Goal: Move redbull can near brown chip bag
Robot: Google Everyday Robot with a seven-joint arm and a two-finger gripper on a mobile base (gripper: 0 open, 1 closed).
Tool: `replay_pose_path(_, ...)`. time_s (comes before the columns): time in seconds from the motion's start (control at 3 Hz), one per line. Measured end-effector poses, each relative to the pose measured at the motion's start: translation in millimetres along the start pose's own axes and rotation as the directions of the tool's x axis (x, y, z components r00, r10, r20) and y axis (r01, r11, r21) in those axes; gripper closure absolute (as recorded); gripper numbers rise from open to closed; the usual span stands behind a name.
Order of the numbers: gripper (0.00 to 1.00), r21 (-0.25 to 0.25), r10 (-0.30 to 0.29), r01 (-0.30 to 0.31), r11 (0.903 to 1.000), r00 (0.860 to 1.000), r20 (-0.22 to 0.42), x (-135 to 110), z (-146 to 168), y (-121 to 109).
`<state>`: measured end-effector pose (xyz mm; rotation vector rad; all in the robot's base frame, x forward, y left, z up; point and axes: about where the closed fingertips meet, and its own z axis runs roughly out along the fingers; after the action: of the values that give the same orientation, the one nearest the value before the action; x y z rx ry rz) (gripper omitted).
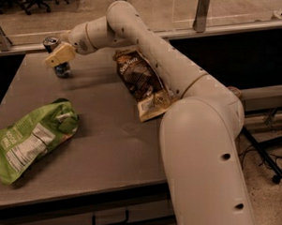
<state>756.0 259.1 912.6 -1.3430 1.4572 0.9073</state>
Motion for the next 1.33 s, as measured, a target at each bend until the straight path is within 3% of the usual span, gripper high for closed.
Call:
replay_pose_path(0.67,0.64,-0.022,-0.029,0.029,0.9994,0.999,-0.019,0.1,6.2,5.2)
replay_pose_path(1.0,0.86,0.022,-0.022,0.023,0.9995,0.999,-0.039,-2.5,-7.6,-0.9)
replay_pose_path(1.33,1.0,0.109,0.004,0.001,0.9941,0.999,-0.047,-8.4,-37.1,-9.8)
